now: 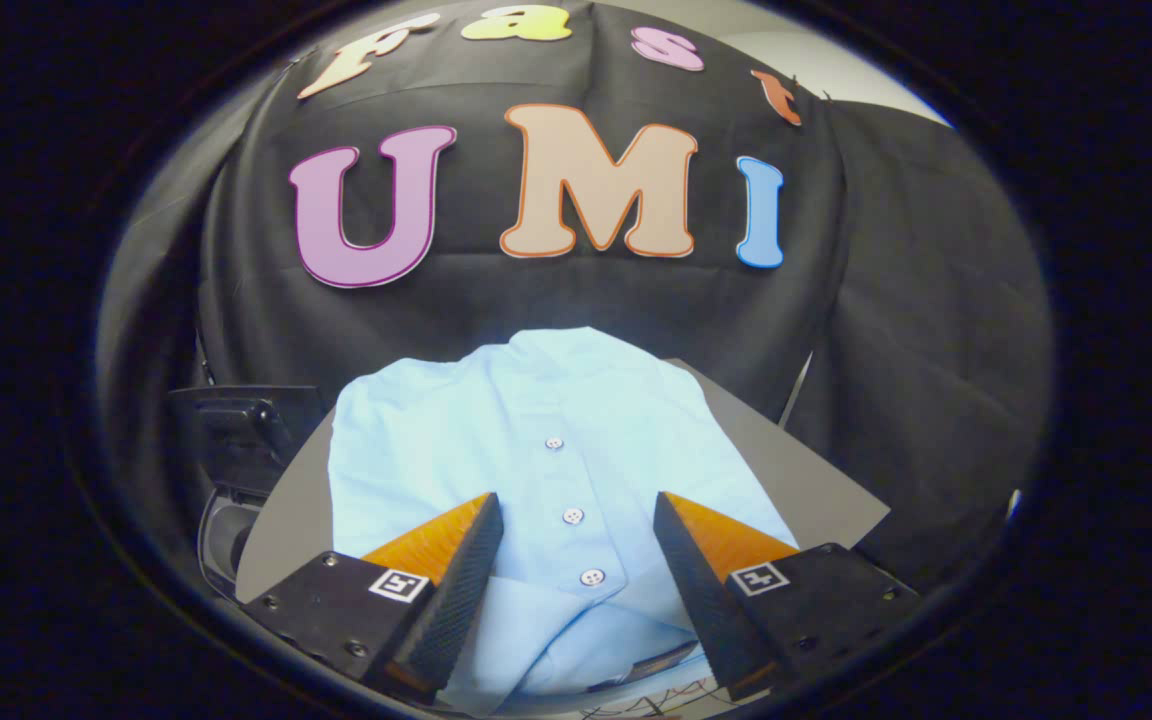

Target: Put the clothes into the washing machine and then close the washing machine lid.

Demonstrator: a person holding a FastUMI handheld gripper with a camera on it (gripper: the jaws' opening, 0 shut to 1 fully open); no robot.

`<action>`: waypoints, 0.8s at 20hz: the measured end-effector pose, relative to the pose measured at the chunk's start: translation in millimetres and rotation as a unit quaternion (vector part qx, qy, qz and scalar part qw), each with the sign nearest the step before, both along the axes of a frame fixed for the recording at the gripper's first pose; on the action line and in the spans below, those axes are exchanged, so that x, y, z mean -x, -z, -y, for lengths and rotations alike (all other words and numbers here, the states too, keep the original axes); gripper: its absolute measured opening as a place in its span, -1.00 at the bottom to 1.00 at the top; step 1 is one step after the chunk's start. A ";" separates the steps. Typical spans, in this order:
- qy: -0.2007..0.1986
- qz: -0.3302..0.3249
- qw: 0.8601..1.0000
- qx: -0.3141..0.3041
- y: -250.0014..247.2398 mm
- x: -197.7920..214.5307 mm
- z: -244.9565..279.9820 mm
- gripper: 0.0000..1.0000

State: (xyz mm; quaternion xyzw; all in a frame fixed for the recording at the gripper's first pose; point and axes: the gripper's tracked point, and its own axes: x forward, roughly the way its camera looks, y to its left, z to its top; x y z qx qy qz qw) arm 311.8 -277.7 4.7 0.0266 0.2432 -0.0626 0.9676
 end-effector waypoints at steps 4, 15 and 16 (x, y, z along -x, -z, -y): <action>-0.007 -0.008 1.000 0.012 2.7 -1.3 -5.2 0.14; -0.026 0.021 0.999 -0.017 -5.0 17.1 -47.2 -0.77; -0.031 0.020 0.999 -0.014 -6.0 20.3 -55.2 -0.77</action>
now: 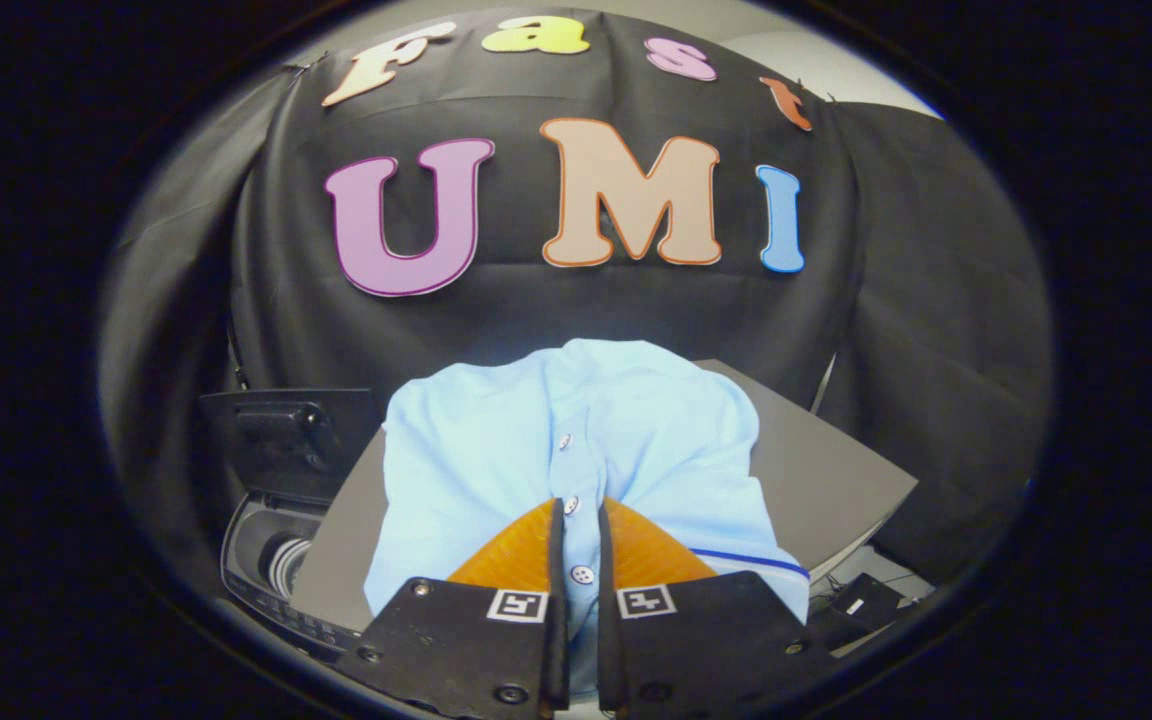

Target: Put the clothes into the washing machine and then close the washing machine lid.

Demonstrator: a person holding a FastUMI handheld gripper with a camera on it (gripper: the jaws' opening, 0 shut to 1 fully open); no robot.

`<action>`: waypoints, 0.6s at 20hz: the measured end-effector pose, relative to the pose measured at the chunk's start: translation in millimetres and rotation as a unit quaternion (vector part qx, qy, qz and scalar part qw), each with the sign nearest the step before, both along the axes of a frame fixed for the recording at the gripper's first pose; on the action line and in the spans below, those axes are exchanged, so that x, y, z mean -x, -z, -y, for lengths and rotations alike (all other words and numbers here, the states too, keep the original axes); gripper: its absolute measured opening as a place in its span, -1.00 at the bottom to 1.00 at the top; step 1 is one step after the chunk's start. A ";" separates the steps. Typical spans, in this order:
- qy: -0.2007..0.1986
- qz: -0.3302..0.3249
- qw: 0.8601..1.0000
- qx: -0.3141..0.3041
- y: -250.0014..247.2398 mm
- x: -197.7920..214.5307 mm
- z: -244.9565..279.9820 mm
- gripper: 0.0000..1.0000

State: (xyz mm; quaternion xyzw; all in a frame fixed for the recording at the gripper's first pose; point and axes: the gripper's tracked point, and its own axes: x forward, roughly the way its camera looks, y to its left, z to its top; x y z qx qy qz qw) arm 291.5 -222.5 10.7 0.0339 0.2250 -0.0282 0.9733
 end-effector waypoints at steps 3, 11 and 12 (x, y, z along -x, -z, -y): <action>-0.019 0.006 1.000 0.010 -3.4 5.2 -22.5 -0.77; -0.092 0.023 0.995 0.016 -12.2 16.0 -105.4 -0.77; -0.102 0.024 0.994 0.017 -12.9 17.3 -117.1 -0.77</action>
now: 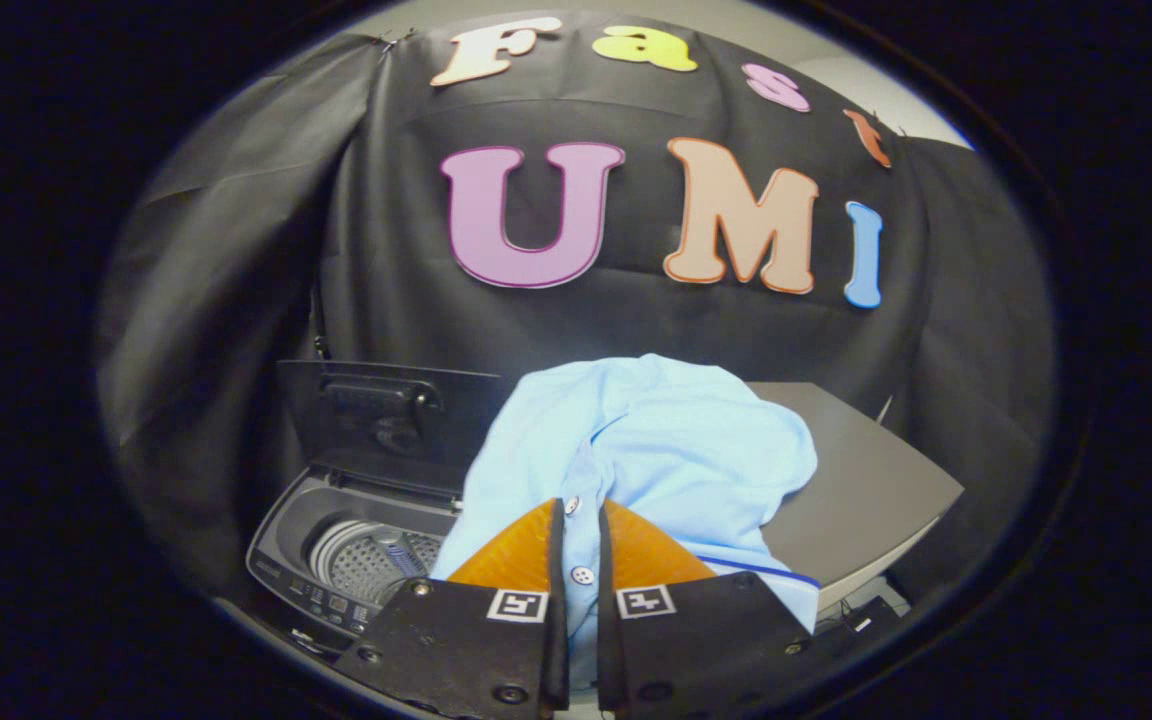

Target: Put the clothes into the washing machine and then close the washing machine lid.

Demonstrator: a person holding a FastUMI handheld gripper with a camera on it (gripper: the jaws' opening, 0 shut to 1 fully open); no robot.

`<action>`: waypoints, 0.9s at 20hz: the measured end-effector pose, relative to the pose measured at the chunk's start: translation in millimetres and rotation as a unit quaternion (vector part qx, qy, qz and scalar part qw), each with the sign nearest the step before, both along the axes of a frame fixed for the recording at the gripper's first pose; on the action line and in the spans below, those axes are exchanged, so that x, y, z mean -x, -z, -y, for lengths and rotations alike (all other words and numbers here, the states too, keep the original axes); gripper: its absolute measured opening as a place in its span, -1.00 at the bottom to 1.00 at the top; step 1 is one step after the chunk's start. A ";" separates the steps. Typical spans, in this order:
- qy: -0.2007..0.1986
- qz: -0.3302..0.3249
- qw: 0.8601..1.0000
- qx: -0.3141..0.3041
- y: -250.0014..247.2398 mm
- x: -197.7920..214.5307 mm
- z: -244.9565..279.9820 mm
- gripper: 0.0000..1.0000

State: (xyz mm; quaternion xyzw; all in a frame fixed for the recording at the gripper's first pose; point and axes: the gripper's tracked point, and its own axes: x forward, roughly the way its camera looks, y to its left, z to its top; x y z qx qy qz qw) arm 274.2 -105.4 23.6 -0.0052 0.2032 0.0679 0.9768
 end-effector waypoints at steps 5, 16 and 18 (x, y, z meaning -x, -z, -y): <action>-0.045 0.004 0.999 0.008 0.9 5.0 -49.9 -0.78; -0.157 -0.065 0.985 0.026 73.0 7.0 -176.4 -0.78; -0.177 -0.078 0.981 0.021 89.6 10.7 -198.1 -0.78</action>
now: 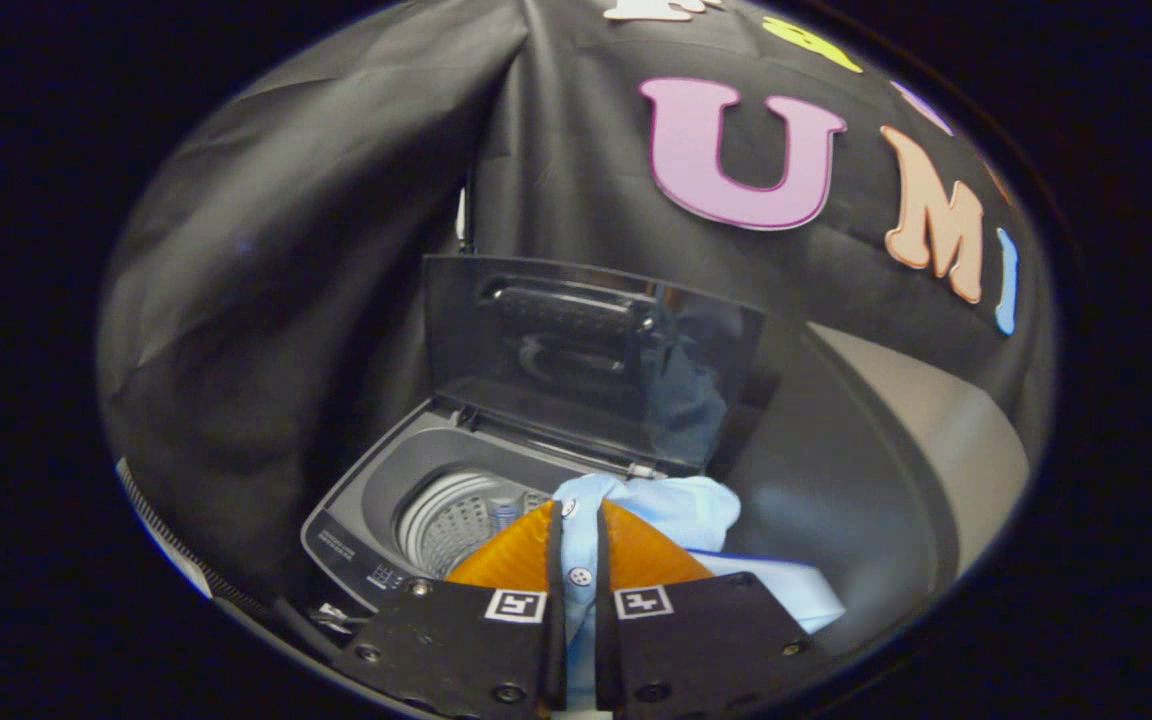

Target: Put the clothes into the washing machine and then close the washing machine lid.

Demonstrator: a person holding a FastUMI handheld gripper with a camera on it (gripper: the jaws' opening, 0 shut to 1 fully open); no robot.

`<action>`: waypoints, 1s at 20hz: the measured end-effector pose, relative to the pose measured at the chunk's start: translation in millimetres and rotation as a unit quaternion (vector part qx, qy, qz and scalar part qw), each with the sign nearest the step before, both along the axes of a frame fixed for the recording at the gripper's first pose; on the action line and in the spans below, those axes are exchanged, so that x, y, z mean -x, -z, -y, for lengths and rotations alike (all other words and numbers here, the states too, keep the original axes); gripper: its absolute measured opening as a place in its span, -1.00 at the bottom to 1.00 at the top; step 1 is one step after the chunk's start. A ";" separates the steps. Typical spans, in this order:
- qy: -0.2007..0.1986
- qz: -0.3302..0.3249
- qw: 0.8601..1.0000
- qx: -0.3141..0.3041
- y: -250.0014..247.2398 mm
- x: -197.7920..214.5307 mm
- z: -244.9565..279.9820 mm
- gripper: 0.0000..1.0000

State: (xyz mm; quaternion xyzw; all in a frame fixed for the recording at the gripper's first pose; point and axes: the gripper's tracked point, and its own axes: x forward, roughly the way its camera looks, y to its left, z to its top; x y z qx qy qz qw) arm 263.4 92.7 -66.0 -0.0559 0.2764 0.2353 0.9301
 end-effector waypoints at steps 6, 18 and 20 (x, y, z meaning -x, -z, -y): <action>-0.046 -0.029 0.998 -0.022 35.0 5.2 -56.8 -0.78; -0.060 -0.097 0.993 -0.001 102.0 3.4 -97.3 -0.65; -0.053 -0.093 0.994 -0.038 94.8 -1.2 -100.8 -0.61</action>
